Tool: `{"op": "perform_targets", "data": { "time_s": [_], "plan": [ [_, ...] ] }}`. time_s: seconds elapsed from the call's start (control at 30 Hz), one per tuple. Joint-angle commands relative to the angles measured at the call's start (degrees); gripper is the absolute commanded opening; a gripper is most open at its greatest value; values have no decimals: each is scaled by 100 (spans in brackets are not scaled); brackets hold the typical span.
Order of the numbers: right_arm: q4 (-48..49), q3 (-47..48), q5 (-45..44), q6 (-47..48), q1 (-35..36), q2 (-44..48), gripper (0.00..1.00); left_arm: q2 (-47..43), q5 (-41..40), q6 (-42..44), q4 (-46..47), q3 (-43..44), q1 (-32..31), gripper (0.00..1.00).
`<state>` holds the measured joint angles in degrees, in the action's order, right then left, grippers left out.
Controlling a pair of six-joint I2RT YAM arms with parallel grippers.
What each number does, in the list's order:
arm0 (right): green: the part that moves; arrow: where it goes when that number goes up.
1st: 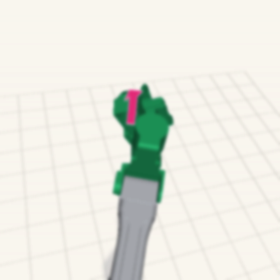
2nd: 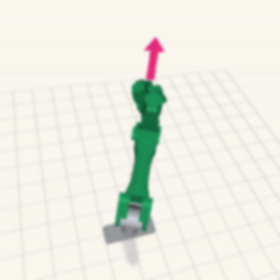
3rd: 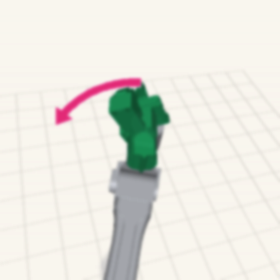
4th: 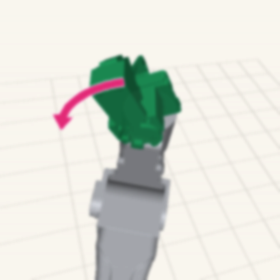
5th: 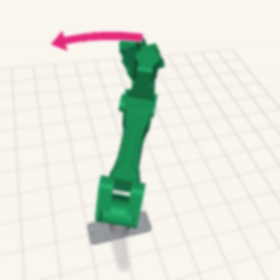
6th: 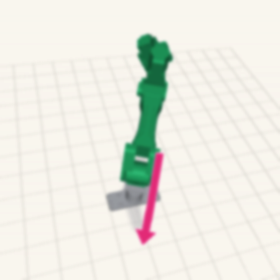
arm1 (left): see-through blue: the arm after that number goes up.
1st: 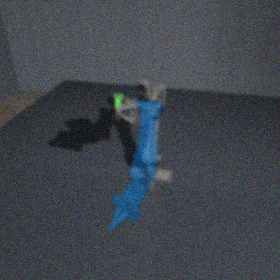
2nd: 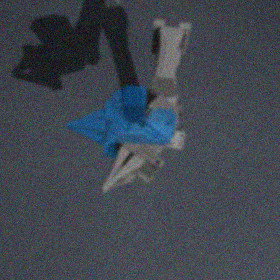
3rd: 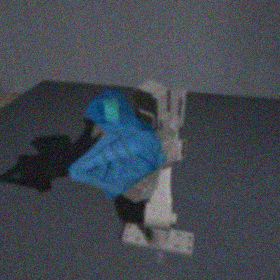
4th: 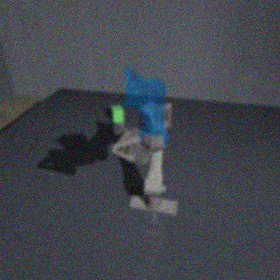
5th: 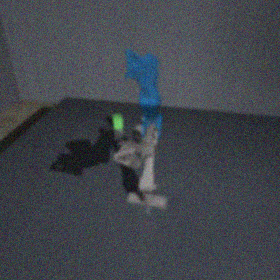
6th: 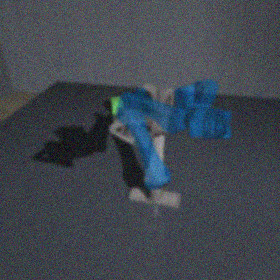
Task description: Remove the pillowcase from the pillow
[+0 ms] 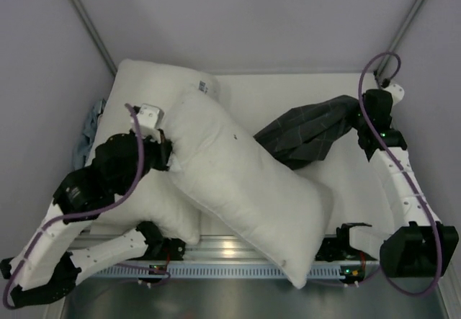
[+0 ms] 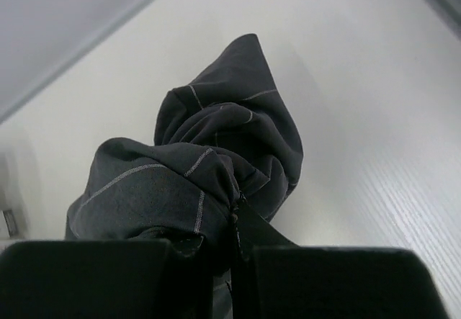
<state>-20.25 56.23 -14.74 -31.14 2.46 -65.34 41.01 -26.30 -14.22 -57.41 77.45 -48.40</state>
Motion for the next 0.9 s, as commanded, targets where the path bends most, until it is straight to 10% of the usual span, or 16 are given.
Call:
{"op": "perform_targets", "data": {
  "time_s": [0.0,0.47,0.87],
  "plan": [
    [-189,643,85,-59,-517,83,0,931,977,402,1703,-107,-11,0],
    [-717,864,657,178,-1872,1066,0,4360,1678,641,3235,981,743,0],
    [-1060,828,490,275,-1925,1463,0,8612,3175,376,3078,5669,1571,0]
  ]
}}
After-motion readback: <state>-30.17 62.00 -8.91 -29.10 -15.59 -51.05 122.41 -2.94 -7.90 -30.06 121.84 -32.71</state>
